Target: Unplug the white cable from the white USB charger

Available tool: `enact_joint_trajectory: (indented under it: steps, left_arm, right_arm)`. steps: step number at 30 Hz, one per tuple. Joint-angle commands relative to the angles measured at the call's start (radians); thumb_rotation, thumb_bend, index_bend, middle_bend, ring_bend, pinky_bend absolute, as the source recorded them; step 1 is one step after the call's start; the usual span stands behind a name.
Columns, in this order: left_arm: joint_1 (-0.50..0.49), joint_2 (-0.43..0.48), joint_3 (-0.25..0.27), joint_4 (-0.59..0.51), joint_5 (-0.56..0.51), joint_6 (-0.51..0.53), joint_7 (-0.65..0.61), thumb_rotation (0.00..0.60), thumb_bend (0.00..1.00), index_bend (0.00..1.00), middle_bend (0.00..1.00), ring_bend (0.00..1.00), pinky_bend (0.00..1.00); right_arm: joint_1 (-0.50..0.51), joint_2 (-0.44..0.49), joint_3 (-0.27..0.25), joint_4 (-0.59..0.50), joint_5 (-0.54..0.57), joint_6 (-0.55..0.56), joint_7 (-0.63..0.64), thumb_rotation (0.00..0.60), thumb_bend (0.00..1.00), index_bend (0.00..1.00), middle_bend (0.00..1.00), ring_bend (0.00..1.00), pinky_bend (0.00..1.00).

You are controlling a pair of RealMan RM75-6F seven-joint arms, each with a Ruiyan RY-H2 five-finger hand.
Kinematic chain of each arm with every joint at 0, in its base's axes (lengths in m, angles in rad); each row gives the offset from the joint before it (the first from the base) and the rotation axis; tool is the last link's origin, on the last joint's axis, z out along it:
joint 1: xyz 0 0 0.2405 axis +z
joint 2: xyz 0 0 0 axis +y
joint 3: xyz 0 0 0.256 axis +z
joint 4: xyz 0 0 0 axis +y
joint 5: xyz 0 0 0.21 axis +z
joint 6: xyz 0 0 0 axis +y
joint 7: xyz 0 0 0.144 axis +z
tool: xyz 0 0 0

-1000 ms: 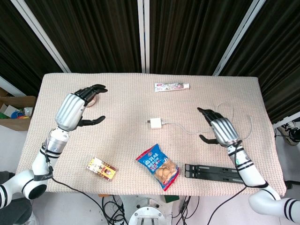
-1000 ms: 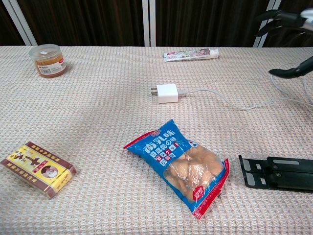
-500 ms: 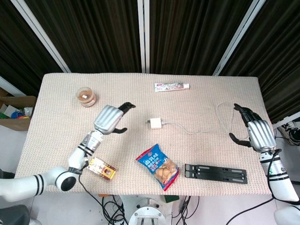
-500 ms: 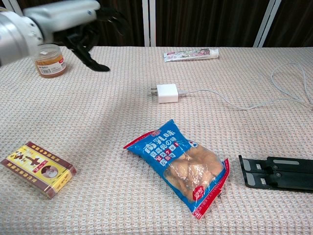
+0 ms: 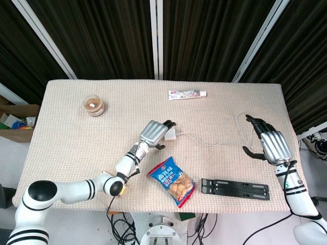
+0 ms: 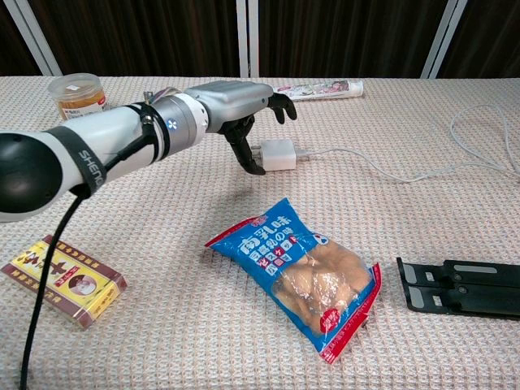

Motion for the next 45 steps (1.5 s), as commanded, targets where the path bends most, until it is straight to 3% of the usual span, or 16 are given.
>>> enact_joint_trajectory:
  steps: [1,12,20,32,45]
  left_arm:
    - [-0.042,-0.057,-0.015,0.072,-0.039,-0.015,0.022,0.600,0.14,0.19,0.20,0.72,0.91]
    - [-0.104,-0.149,-0.089,0.263,-0.148,-0.027,0.026,0.600,0.15,0.26,0.26,0.73,0.92]
    - [-0.082,-0.068,-0.102,0.187,-0.249,-0.137,-0.020,0.600,0.16,0.32,0.26,0.73,0.92]
    - [-0.111,-0.083,-0.095,0.208,-0.333,-0.132,-0.041,0.597,0.16,0.32,0.26,0.73,0.92]
    - [-0.134,-0.122,-0.092,0.257,-0.346,-0.101,-0.053,0.578,0.21,0.36,0.28,0.73,0.92]
  right_arm:
    - [0.002,-0.007,-0.001,0.004,0.003,-0.003,0.002,0.600,0.28,0.05,0.20,0.13,0.26]
    - [0.002,-0.015,-0.005,0.008,0.008,-0.009,0.005,0.600,0.28,0.06,0.20,0.13,0.26]
    - [0.004,-0.022,-0.009,0.014,0.009,-0.015,0.003,0.600,0.28,0.06,0.20,0.13,0.26]
    - [0.001,-0.024,-0.011,0.017,0.014,-0.016,0.005,0.600,0.28,0.06,0.20,0.13,0.26]
    - [-0.001,-0.019,-0.014,0.022,0.007,-0.016,0.023,0.600,0.28,0.06,0.20,0.13,0.27]
